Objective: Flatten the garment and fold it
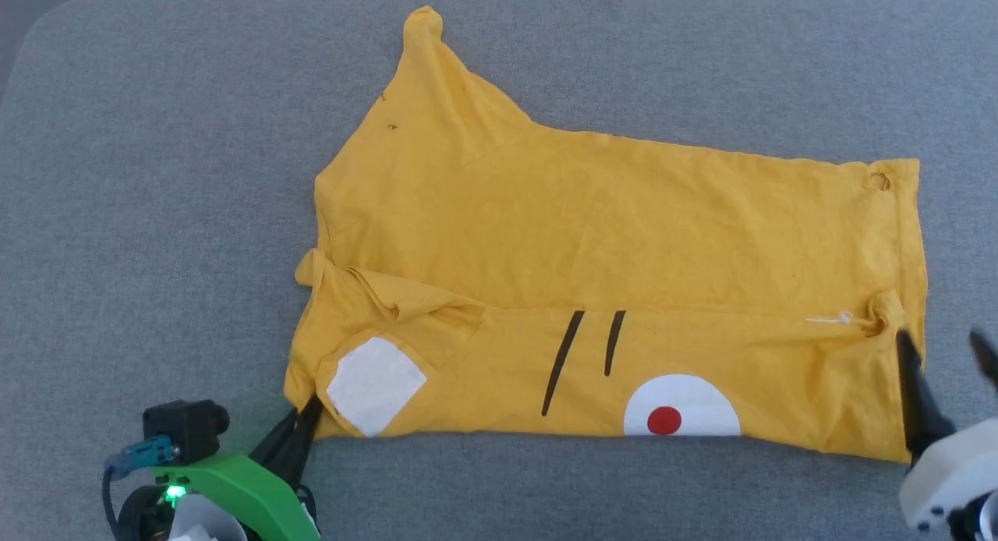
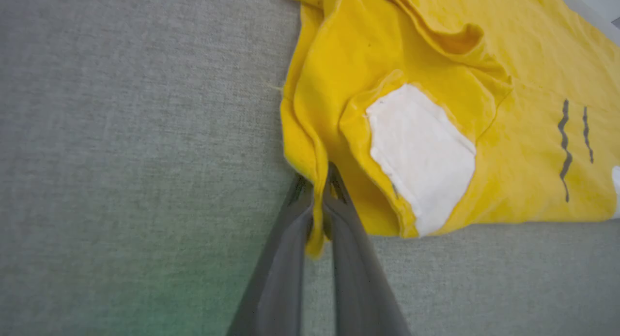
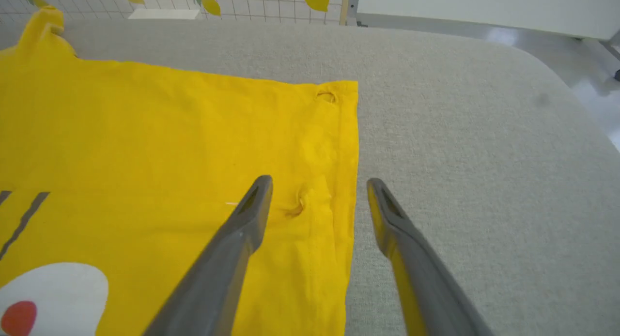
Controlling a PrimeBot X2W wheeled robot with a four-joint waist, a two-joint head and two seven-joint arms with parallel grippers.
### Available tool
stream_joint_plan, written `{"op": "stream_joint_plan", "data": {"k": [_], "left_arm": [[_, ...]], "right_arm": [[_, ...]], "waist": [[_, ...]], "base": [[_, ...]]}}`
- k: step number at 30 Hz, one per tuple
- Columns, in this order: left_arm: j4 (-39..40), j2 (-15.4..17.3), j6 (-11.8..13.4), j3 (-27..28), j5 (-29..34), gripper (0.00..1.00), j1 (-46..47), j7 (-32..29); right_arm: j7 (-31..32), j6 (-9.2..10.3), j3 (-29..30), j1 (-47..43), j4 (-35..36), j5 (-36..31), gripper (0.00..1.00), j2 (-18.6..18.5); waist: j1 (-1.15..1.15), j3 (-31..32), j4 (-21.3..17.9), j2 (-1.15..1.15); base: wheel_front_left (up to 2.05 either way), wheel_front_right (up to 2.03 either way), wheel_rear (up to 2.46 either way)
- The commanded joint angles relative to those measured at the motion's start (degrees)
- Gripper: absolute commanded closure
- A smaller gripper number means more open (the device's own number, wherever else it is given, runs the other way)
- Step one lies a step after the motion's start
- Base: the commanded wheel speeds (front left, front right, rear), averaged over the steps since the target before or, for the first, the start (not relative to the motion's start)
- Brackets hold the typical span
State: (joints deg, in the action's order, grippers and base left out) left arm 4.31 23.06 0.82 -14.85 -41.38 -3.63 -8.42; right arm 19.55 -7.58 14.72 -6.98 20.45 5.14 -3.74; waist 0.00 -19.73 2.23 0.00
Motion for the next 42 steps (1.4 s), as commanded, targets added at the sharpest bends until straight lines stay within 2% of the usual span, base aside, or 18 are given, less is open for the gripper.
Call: {"op": "stream_joint_plan", "data": {"k": [1,2,5,15,16,17,18,24,29,35,42], "left_arm": [[0.7,0.4,0.6,0.5,-0.1,1.0,-0.8,0.3],[1.7,0.6,0.9,0.6,-0.1,1.0,-1.3,0.2],[3.4,0.5,1.4,0.6,-0.2,1.0,-1.8,0.1],[5.9,1.2,2.4,0.7,-0.1,1.0,-2.3,-0.6],[6.1,1.2,2.5,0.8,-0.2,1.0,-2.4,-0.7],[6.3,1.3,2.7,0.9,-0.2,1.0,-2.5,-0.7],[6.4,1.4,2.9,0.9,-0.1,1.0,-2.5,-0.7],[7.8,0.8,3.3,1.8,-1.2,1.0,-3.0,0.0],[10.0,1.5,3.7,3.6,-2.3,1.0,-3.2,0.2],[14.2,3.7,4.6,5.8,-3.7,1.0,-5.9,-1.7],[16.5,4.0,6.3,6.8,-7.2,1.0,-13.8,-4.1]], "right_arm": [[3.2,0.09,0.0,-1.8,0.3,1.2,0.0,-0.5],[6.8,0.09,0.6,-3.3,0.9,2.6,0.0,-0.5],[10.6,0.09,1.2,-5.6,1.1,4.4,0.0,-0.3],[12.1,0.09,2.0,-6.4,-4.9,6.6,0.0,0.6],[12.3,0.09,2.0,-6.4,-5.4,6.9,0.13,0.6],[12.6,0.09,1.6,-6.4,-5.9,7.1,0.8,0.7],[13.0,0.09,1.4,-6.4,-6.3,7.6,1.0,0.7],[11.4,0.09,0.0,-5.1,-5.3,8.9,1.0,0.8],[10.8,0.09,-0.5,-3.5,-1.4,9.9,1.0,-1.7],[13.6,0.09,0.6,-3.7,3.6,11.7,1.0,-3.3],[17.7,0.09,2.8,-9.2,5.4,13.2,1.0,-1.8]], "waist": [[0.0,-0.1,0.0,0.0],[0.0,-0.2,0.0,0.0],[0.0,-0.6,-0.2,0.0],[0.0,-1.6,-0.4,0.0],[0.0,-1.6,-0.4,0.0],[0.0,-1.5,-0.4,0.0],[0.0,-1.4,-0.4,0.0],[0.0,-0.2,-0.6,0.0],[0.0,2.1,-0.5,0.0],[0.0,3.9,0.1,0.0],[0.0,4.4,0.8,0.0]], "base": [[0.0,0.0,0.0],[0.0,0.0,0.0],[0.0,0.0,0.0],[0.0,0.0,0.0],[0.0,0.0,0.0],[0.0,0.0,0.0],[0.0,0.0,0.0],[0.0,0.0,0.0],[0.0,0.0,0.0],[0.0,0.0,0.0],[0.0,0.0,0.0]]}}
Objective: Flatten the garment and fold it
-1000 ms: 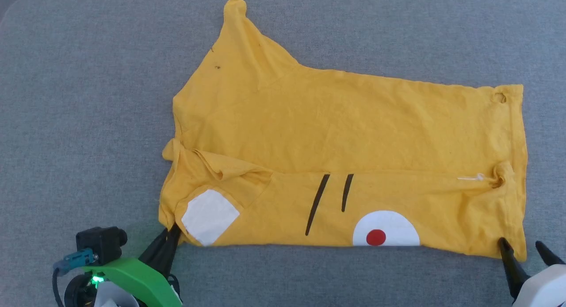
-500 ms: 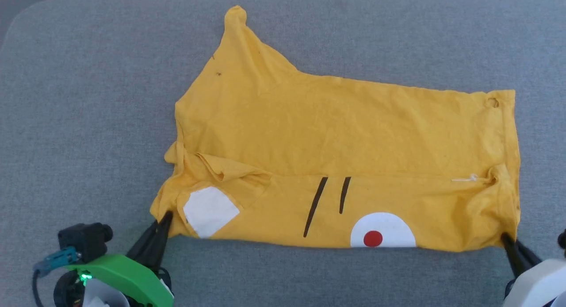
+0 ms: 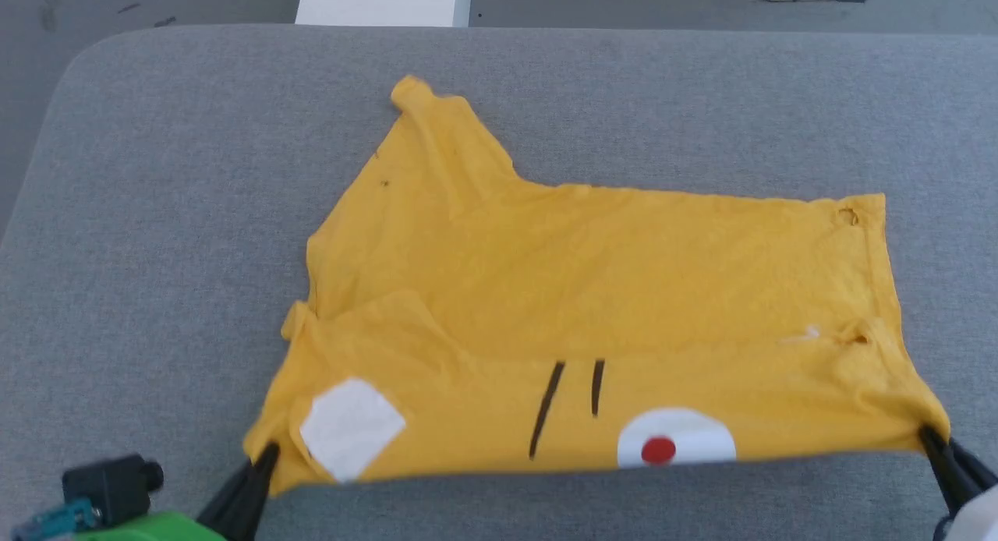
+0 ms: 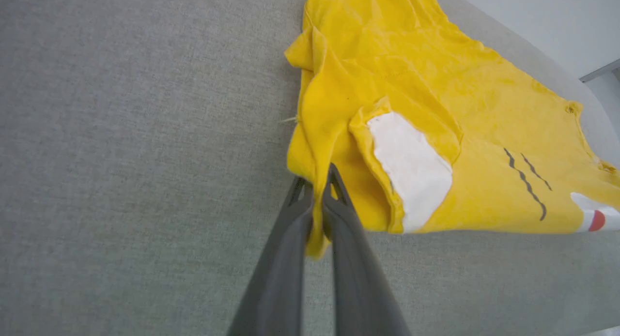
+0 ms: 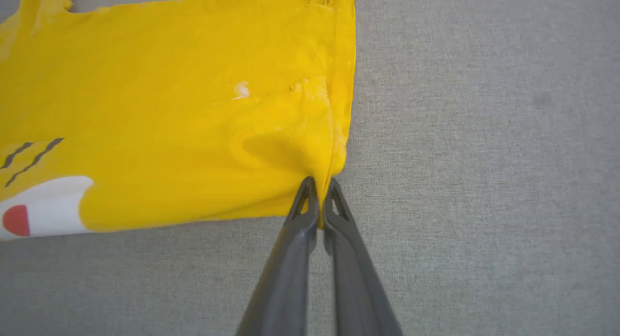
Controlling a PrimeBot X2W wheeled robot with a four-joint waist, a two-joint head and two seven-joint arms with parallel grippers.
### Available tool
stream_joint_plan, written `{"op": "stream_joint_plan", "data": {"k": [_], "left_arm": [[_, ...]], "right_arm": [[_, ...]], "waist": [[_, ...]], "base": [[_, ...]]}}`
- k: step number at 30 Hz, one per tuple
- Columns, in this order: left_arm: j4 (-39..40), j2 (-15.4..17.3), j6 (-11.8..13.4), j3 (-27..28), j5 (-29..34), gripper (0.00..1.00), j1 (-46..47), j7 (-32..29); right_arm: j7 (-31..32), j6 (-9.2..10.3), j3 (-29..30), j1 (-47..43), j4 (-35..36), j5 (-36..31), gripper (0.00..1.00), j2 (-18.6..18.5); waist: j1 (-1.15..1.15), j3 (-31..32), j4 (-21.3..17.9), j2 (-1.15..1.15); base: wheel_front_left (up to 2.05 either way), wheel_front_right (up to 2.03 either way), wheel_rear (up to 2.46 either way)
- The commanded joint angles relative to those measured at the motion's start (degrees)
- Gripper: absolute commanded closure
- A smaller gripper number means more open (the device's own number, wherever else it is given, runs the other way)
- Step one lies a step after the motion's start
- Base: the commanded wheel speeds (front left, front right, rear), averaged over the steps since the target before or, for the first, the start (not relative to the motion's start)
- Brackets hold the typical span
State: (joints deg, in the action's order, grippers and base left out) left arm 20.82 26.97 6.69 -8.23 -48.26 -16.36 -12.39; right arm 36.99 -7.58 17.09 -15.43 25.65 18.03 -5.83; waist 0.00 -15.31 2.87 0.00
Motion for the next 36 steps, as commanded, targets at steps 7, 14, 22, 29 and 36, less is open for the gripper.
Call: {"op": "stream_joint_plan", "data": {"k": [7,14,22,29,36], "left_arm": [[-2.2,-1.8,0.1,-1.3,-4.0,1.0,-4.7,-1.7],[-6.7,-2.7,-1.0,-3.1,-6.8,1.0,-4.2,-4.1],[-10.1,-3.9,-2.1,-1.9,-5.7,0.0,-1.2,0.0],[-6.3,-3.3,-3.9,1.9,-5.6,0.0,1.4,4.5],[-0.3,3.0,-1.4,8.8,5.7,0.0,12.1,11.9]], "right_arm": [[2.4,0.09,2.6,-5.6,-0.4,-0.7,1.0,2.1],[3.1,0.09,2.4,-6.4,-2.9,-1.3,1.0,2.7],[-1.3,0.09,1.1,-4.6,-6.6,-0.7,0.0,2.9],[-5.6,0.09,1.1,-1.8,-3.7,-1.2,0.0,2.9],[-13.0,0.09,-0.6,3.8,1.0,-8.1,0.0,0.7]], "waist": [[0.0,-0.7,1.0,0.0],[0.0,-0.8,1.4,0.0],[0.0,0.0,1.5,0.0],[0.0,0.3,1.1,0.0],[0.0,-3.1,1.3,0.0]], "base": [[0.0,0.0,0.0],[0.0,0.0,0.0],[0.0,0.0,0.0],[0.0,0.0,0.0],[0.0,0.0,0.0]]}}
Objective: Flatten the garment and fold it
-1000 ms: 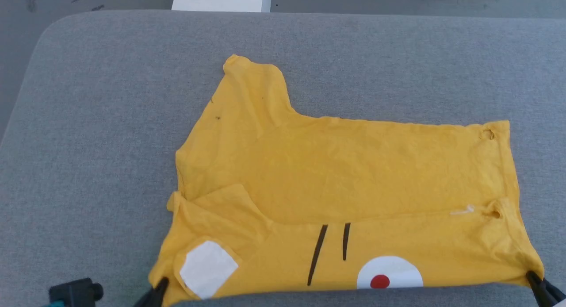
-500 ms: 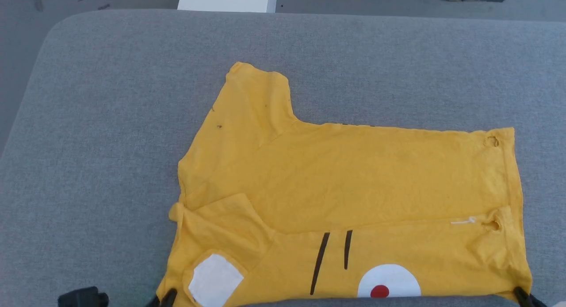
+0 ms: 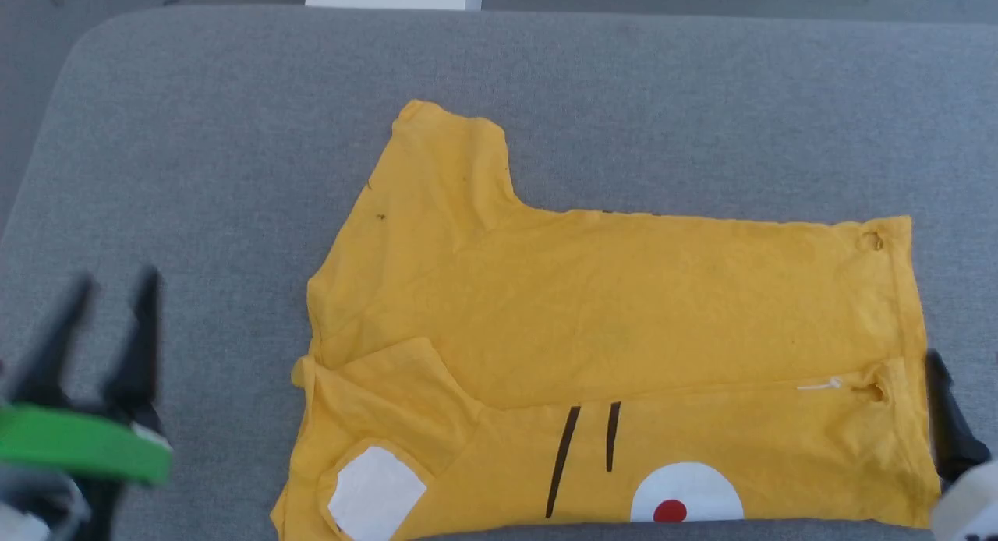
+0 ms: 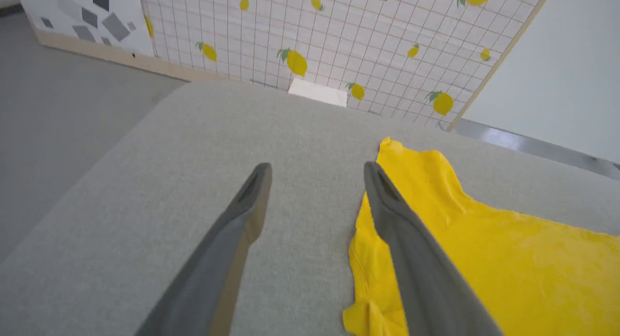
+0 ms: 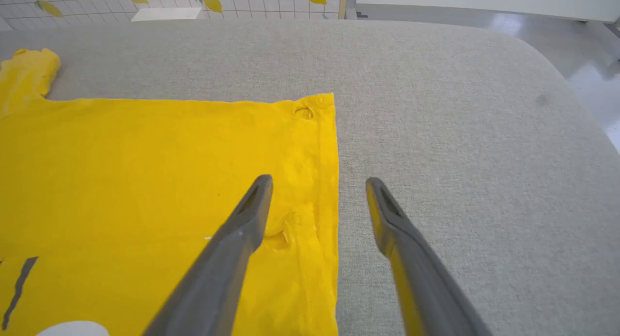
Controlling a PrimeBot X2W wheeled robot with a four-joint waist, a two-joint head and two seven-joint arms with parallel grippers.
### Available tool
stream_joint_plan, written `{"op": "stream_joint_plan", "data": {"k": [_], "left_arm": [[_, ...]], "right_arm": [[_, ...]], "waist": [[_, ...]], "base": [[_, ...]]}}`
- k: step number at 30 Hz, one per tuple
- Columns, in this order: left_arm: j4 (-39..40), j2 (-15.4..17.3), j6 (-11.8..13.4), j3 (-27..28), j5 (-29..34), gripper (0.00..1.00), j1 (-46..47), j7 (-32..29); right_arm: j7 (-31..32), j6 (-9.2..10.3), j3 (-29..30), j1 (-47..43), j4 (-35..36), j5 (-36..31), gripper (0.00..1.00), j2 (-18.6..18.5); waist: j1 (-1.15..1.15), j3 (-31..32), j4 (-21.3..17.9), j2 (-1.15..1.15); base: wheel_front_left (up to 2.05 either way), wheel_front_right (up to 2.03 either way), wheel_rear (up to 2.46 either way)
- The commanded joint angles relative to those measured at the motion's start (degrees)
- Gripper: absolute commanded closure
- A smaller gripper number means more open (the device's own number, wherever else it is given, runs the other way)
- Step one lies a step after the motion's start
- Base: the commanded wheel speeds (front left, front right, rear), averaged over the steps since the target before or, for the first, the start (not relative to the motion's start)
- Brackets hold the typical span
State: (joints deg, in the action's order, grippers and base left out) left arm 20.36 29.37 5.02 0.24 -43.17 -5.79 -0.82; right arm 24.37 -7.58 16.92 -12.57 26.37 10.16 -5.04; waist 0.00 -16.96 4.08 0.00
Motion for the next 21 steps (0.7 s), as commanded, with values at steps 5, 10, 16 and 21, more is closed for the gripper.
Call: {"op": "stream_joint_plan", "data": {"k": [5,10,16,21], "left_arm": [[-1.1,6.4,-1.9,-1.2,7.1,0.0,16.2,-0.1],[-7.5,10.1,-7.5,-6.2,6.7,0.0,34.2,-6.9],[-15.7,8.8,-11.7,-14.2,1.2,0.0,50.1,-15.0],[-21.4,10.5,-12.4,-20.1,-1.5,0.0,56.7,-19.5]], "right_arm": [[-3.0,0.09,-4.5,5.7,1.5,-2.6,0.0,0.0],[-4.1,0.09,-7.5,9.2,2.5,-4.8,0.0,0.3],[-5.3,0.09,-9.7,12.0,2.8,-6.5,0.0,0.9],[-5.6,0.09,-11.3,13.6,2.7,-7.2,0.0,1.4]], "waist": [[0.0,-6.1,-0.2,0.0],[0.0,-11.5,-0.9,0.0],[0.0,-16.4,-2.3,0.0],[0.0,-19.7,-4.2,0.0]], "base": [[0.0,0.0,0.0],[0.0,0.0,0.0],[0.0,0.0,0.0],[0.0,0.0,0.0]]}}
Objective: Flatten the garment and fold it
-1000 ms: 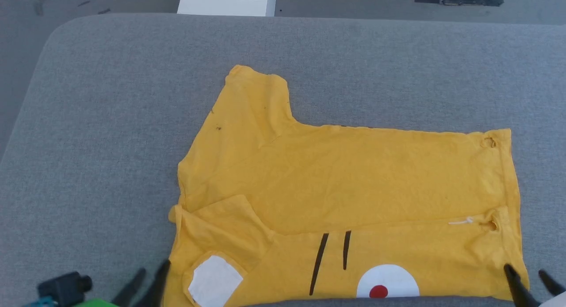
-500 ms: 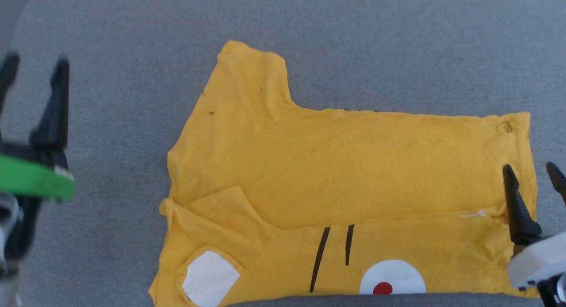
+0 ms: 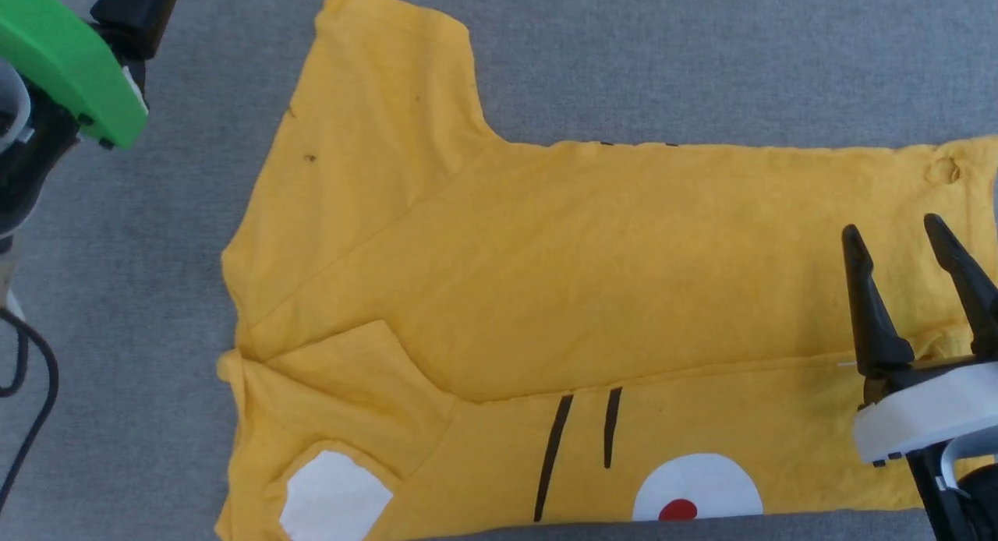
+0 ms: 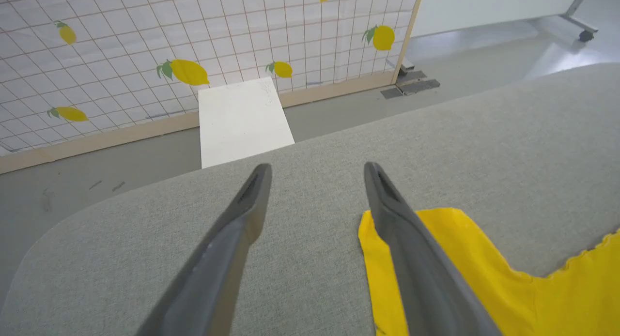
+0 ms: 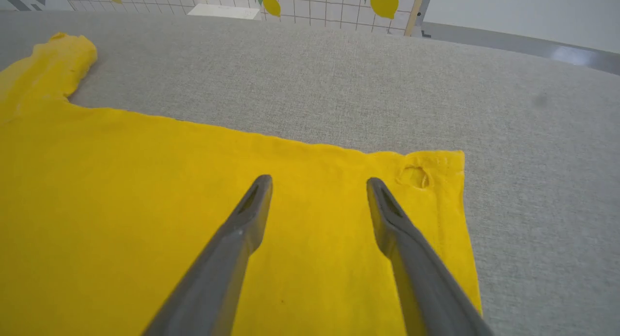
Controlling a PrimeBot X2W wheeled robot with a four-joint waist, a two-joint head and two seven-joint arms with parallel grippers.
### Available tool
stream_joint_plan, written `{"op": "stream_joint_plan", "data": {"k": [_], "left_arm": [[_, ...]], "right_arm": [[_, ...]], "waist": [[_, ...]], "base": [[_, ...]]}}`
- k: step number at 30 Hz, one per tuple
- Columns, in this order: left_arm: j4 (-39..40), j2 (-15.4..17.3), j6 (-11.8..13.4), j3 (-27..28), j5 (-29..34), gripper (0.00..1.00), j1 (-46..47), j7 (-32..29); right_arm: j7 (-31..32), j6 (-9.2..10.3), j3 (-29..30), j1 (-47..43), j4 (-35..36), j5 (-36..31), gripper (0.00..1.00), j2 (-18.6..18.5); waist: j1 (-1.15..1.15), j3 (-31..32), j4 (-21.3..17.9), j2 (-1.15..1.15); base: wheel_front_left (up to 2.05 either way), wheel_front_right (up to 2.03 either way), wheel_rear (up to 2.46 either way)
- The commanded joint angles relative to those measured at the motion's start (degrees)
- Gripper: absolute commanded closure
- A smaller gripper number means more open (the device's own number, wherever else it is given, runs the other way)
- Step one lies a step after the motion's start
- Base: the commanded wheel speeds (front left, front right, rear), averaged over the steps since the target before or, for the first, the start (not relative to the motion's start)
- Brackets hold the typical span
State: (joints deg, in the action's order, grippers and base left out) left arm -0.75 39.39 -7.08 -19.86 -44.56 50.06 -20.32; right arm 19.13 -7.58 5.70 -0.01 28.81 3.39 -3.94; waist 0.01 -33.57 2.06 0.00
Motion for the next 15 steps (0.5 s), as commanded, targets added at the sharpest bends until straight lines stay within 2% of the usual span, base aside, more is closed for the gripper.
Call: {"op": "stream_joint_plan", "data": {"k": [1,9,15], "left_arm": [[-0.9,1.0,-0.3,-1.2,-0.3,0.0,1.6,-0.3],[-2.3,5.3,-0.4,-9.8,-9.0,0.0,3.8,-0.7],[-3.4,8.8,-0.4,-14.2,-12.5,0.0,5.2,1.1]], "right_arm": [[-0.4,0.09,-0.3,1.2,0.2,-0.6,0.0,0.3],[-0.7,0.09,-0.1,1.7,1.8,-1.4,0.0,0.8],[-0.8,0.09,0.2,1.7,3.0,-1.2,0.0,1.0]], "waist": [[-0.01,-3.7,-2.6,0.0],[-0.01,-7.3,-5.0,0.0],[-0.01,-9.3,-6.2,0.0]], "base": [[0.0,0.0,0.0],[0.0,0.0,0.0],[0.0,0.0,0.0]]}}
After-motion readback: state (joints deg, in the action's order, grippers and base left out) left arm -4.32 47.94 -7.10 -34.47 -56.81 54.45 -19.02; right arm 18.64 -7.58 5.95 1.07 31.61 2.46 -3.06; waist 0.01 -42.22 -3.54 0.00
